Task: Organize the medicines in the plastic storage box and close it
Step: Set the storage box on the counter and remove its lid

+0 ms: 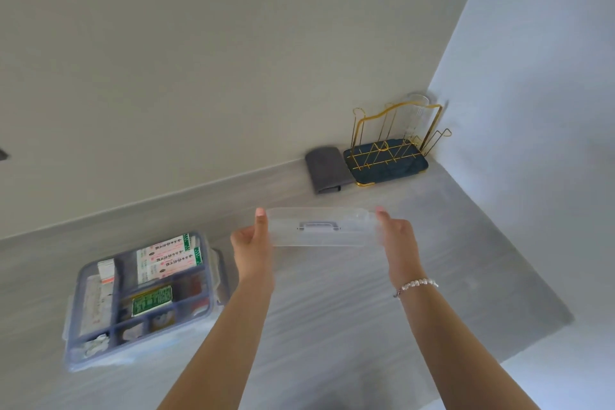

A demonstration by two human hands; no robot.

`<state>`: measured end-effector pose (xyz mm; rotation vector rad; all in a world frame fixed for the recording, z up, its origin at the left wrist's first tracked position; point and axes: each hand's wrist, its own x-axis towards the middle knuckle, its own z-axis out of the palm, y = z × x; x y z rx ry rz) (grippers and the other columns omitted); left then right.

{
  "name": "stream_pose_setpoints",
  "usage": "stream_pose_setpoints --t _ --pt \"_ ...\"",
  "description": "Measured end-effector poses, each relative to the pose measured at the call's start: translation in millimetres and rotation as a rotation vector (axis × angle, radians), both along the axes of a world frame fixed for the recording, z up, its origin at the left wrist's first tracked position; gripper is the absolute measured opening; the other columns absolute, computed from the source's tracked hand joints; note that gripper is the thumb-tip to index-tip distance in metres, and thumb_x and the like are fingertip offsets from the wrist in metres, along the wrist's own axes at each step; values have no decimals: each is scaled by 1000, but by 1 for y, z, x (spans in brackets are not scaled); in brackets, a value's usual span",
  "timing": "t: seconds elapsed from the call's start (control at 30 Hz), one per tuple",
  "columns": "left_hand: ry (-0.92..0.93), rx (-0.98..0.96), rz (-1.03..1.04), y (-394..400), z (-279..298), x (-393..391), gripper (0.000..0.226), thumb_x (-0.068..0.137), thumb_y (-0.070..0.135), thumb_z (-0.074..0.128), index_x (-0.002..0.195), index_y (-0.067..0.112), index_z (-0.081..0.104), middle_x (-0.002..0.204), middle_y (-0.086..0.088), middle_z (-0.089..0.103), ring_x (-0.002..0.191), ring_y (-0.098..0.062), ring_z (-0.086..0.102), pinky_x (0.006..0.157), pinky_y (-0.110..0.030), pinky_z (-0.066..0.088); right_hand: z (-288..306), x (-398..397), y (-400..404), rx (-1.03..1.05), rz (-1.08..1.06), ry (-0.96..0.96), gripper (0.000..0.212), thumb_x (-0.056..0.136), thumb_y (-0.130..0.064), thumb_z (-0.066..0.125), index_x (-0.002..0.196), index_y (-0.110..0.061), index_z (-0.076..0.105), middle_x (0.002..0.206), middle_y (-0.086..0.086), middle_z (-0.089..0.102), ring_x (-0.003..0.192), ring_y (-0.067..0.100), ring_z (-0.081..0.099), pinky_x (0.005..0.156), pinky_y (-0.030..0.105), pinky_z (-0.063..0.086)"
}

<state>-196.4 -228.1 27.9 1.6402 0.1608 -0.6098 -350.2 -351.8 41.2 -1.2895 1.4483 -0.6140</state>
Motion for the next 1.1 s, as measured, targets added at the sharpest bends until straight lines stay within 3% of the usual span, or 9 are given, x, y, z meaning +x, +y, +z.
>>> stream_pose_setpoints --t 0.07,0.13,0.23,0.37,0.57,0.7,0.87,0.97,1.1 --pt "-45 86 39 0 -9 -2 36 82 51 57 69 21 42 72 -1 49 71 -20 49 66 -32 41 -13 -2 -8 -12 99 -9 40 79 -28 53 52 -19 25 56 1 21 56 17 17 52 30 16" --pt "-74 153 64 3 -19 -3 30 83 46 59 78 17 51 77 -1 56 73 -20 52 57 -27 37 -26 -4 -14 -34 171 -35 35 80 -19 52 57 -10 27 60 5 18 57 17 16 55 30 12" --pt "-72 262 59 11 -34 -7 34 83 40 61 99 10 57 90 -4 62 80 -19 56 56 -21 35 -44 -5 -17 -12 246 -12 30 84 -17 50 67 5 40 68 10 25 66 24 20 56 30 15" --pt "-43 306 1 23 -61 -12 42 86 28 62 124 15 52 96 0 60 81 -19 55 69 -27 42 -68 -4 -17 139 178 -17 20 88 -20 55 105 -9 57 97 -1 57 86 19 53 72 28 40" --pt "-7 402 -183 39 -87 -19 16 89 28 56 100 16 59 76 -9 53 70 -29 50 60 -27 35 -92 -3 -11 135 199 86 23 85 -11 52 105 -7 62 87 15 59 76 21 50 70 31 43" --pt "-25 440 -252 40 -96 -21 25 89 33 54 77 13 47 67 -4 34 59 -17 33 53 -29 27 -101 -2 -8 168 224 115 28 88 -23 54 113 -13 60 101 5 64 89 17 57 82 35 50" --pt "-36 520 -325 36 -91 -18 45 90 40 50 118 5 48 105 -20 55 94 -31 55 75 -37 44 -103 1 -3 94 213 184 33 86 -27 58 115 -10 57 112 9 64 98 20 58 84 35 49" --pt "-127 486 -332 34 -79 -21 57 91 41 47 139 12 35 135 -14 47 124 -33 44 101 -48 40 -99 5 3 -45 243 288 42 86 -29 60 121 -6 57 122 14 60 116 28 52 99 43 43" --pt "-237 347 -339 36 -47 -23 43 94 30 43 136 22 40 131 -2 49 110 -16 53 85 -29 47 -80 22 26 -150 312 180 35 87 -27 59 119 -12 59 121 4 61 113 20 54 95 32 45"
